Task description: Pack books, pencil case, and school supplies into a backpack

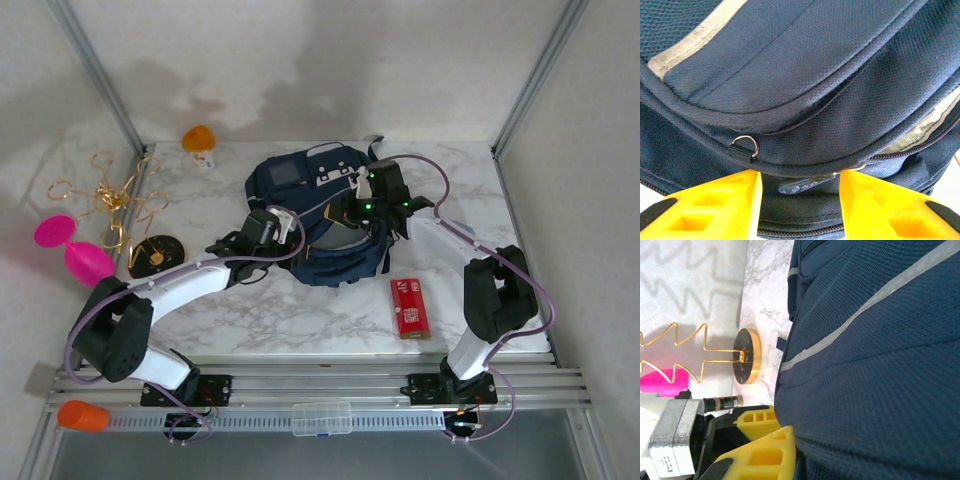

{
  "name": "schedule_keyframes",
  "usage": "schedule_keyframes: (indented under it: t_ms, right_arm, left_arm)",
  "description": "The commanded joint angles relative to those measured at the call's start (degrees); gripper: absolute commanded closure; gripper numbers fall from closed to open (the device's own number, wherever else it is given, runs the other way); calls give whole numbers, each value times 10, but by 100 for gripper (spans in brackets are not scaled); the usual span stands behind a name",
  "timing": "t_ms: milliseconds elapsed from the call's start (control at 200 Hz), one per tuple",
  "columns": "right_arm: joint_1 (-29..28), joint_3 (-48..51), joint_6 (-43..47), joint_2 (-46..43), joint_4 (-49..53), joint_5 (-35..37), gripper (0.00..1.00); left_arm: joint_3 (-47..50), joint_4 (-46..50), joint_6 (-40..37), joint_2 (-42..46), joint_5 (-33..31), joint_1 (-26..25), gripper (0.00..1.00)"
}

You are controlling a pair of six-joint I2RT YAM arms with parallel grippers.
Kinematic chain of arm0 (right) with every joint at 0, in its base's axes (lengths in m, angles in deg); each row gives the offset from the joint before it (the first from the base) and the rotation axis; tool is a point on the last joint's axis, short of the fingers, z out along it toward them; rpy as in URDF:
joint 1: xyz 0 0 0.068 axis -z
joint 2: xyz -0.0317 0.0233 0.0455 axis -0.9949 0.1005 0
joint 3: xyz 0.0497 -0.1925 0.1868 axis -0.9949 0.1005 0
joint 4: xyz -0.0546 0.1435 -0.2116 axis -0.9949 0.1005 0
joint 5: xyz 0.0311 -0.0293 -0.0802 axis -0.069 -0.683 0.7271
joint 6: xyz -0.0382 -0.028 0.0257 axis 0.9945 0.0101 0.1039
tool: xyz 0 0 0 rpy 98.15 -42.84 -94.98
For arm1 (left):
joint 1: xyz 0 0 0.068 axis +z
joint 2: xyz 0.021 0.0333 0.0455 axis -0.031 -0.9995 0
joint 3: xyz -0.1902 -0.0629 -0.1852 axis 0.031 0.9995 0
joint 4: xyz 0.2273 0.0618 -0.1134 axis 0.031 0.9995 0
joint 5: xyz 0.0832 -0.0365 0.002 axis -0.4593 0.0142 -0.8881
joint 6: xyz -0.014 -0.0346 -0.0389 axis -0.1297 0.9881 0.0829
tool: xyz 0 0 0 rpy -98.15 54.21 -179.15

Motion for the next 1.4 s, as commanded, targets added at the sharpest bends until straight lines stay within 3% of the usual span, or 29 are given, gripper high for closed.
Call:
schedule_keyframes:
  t_ms: [0,225,405,631,981,1397]
  right_arm:
    - [6,-16,-7,-19,-45,-16,100]
    - [6,-19,-8,-12,-50,-18,100]
    - [8,-21,-1,-11,-43,-17,100]
    - [20,-26,11,-22,-27,-17,100]
    - [22,-26,42,-22,4,-32,100]
    - [18,-60,67,9,31,-68,100]
  left_arm:
    - [10,-46,-37,-17,28,0,55]
    - [-19,-57,-57,-50,68,-3,56]
    - [-19,-62,-62,-47,45,-3,79]
    - [7,-44,-50,-7,4,9,100]
    - [12,-15,1,5,-49,80,100]
    - [-36,-78,62,-83,39,181,100]
